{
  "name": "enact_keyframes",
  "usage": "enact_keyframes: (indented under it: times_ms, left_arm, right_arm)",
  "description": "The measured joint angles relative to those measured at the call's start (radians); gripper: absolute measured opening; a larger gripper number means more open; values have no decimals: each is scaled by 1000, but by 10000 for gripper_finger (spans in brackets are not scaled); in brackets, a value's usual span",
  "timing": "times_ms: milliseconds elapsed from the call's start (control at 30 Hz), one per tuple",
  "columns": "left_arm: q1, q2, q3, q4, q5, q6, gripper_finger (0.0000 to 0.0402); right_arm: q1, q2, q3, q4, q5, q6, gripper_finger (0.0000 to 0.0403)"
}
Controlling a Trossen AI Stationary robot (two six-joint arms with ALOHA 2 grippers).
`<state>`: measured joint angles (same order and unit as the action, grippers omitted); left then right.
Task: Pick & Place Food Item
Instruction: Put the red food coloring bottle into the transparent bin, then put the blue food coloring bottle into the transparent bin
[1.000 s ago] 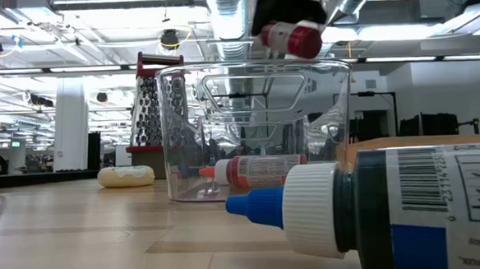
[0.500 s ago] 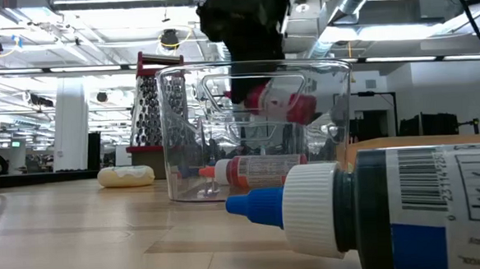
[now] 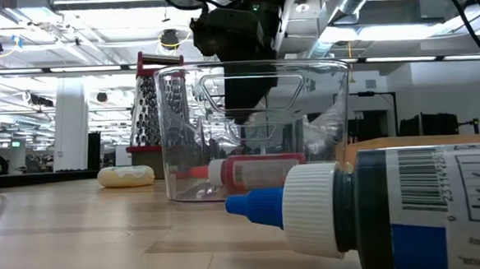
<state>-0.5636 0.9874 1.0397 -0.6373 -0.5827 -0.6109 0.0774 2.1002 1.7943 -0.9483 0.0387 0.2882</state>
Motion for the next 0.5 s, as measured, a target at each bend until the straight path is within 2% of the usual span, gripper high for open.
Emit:
enact_keyframes:
  times_ms: [167, 300, 500]
  left_arm:
    - [0, 0, 0, -5, 0, 0, 237]
    - [-11, 0, 0, -30, 9, 1, 237]
    - [-21, 0, 0, -67, 13, 5, 237]
  right_arm:
    - [-3, -28, -1, -31, -7, 38, 202]
    - [31, -135, -1, -66, 1, 104, 199]
    - [202, -285, 2, -133, 58, 284, 188]
